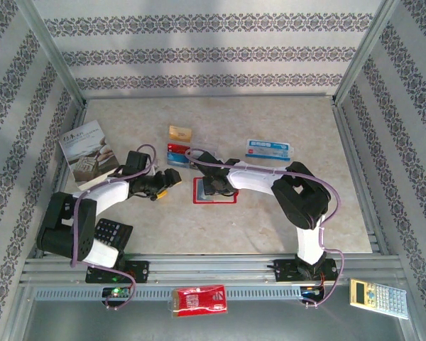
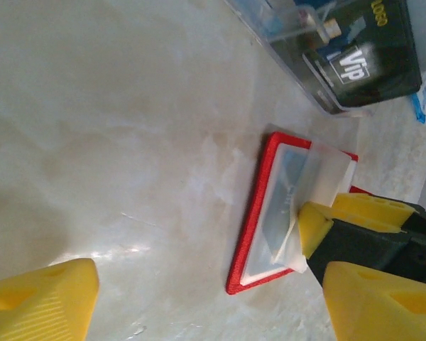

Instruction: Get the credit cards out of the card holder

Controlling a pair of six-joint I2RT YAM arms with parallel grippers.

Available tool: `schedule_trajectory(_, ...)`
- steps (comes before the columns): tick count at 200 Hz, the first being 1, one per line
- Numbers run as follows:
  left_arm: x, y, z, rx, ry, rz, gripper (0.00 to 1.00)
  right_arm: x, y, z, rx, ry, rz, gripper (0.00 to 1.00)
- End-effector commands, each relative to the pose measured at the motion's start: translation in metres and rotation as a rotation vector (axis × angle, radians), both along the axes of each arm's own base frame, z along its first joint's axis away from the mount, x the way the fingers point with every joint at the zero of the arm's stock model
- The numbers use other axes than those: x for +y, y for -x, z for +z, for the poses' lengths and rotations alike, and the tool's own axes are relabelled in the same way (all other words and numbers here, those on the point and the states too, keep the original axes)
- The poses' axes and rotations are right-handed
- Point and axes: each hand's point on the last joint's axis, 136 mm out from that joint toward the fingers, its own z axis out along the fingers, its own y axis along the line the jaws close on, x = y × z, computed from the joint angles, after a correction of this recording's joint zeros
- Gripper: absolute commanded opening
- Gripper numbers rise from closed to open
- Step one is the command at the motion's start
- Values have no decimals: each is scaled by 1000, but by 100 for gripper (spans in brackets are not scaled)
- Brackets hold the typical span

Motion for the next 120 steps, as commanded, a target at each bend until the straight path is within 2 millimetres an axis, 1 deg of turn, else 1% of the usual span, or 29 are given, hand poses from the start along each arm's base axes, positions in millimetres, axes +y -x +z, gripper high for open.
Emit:
schedule_trajectory(1,-23,0,2,-8,64,-47,76,-40,30,-48,140,132,-22,41)
schedule_trajectory(8,-30,1,3,-5,78,-61,73,-41,30,-47,138,125,-24,40)
schedule_trajectory(22,-44,1,6,-6,110,-91,63,-39,29,-46,133,105,-21,38)
schedule_trajectory(38,-59,1,8,-9,129,-119,52,-38,28,-44,129,92,-19,37)
schedule_trajectory(63,-77,2,6,0,152,-156,36,-38,28,-42,121,81,-20,36)
schedule_trajectory(81,-88,2,4,8,173,-180,26,-37,26,-39,114,67,-23,35)
schedule_trajectory(97,-95,2,3,11,183,-189,22,-36,26,-38,109,59,-24,35)
schedule_trajectory(120,-101,2,1,16,184,-199,20,-35,24,-35,102,43,-27,34)
